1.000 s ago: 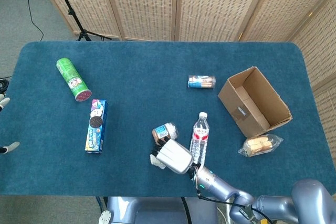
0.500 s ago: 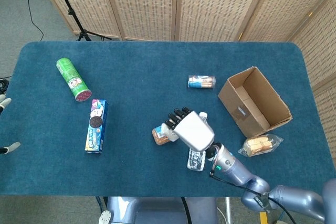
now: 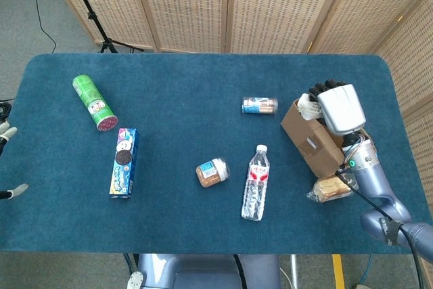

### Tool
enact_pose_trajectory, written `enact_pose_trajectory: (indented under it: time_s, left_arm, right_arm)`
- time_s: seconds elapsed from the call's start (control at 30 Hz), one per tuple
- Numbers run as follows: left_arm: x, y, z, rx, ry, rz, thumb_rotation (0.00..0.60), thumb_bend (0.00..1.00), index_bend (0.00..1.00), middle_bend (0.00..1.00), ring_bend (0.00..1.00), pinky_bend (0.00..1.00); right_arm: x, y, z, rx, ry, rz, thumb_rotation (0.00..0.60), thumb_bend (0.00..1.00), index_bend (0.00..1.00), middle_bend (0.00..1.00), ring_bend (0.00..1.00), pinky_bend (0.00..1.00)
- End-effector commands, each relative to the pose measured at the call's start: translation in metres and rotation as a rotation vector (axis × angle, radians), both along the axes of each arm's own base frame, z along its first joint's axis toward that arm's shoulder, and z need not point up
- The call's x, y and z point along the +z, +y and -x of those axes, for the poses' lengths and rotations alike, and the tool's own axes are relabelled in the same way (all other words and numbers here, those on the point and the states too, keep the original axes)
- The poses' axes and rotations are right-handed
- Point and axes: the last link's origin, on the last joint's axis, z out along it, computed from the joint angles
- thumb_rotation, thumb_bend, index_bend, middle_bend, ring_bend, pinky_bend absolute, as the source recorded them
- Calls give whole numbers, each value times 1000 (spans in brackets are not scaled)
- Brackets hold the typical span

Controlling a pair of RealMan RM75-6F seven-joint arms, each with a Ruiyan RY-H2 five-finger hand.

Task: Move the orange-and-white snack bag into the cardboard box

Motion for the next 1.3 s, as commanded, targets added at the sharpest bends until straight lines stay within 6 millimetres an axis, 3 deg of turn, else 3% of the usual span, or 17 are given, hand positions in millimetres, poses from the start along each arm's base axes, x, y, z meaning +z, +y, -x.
enact_pose_trajectory:
  time_s: [0.03,0.2,0.53,0.6,0.67,0.73,0.8,0.9,1.07,1.3]
  left_arm:
    - [1,0,1,2,-1,-1,600,0,0,0,0,22]
    - [0,1,1,3,1,4,600,0,0,0,0,22]
    - [-1,1,1,6,1,13,600,0,0,0,0,21]
    - [-1,1,1,8,1,16,600,0,0,0,0,22]
    - [-1,1,1,8,1,17,600,0,0,0,0,22]
    - [-1,1,1,8,1,17,600,0,0,0,0,22]
    - [-1,1,1,8,-1,17,600,0,0,0,0,22]
    - [0,1,1,10,-2,17,600,0,0,0,0,22]
    - [0,1,1,11,-2,17,600,0,0,0,0,22]
    - [-1,-1,2,10,9,8,600,0,0,0,0,22]
  right_arm:
    - [1,-4,19,-63,11,-9,600,599,670,594,520,664]
    - [2,-6,32,-95,16,-11,600,603,670,597,520,664]
    - [-15,-3,36,-95,56,-44,600,564,663,561,513,664]
    - [-16,-3,41,-134,65,-64,600,474,581,451,430,661]
    - [-16,-2,44,-174,71,-82,600,292,397,257,244,606]
    - [-15,-1,45,-211,63,-96,600,69,157,50,46,435]
    - [-11,1,44,-230,48,-94,600,2,39,0,0,322]
    - [-5,3,41,-226,39,-72,600,0,0,0,0,270]
    - [7,11,36,-206,12,-45,600,0,0,0,0,267]
    - [35,45,34,-141,-70,9,600,0,0,0,0,256]
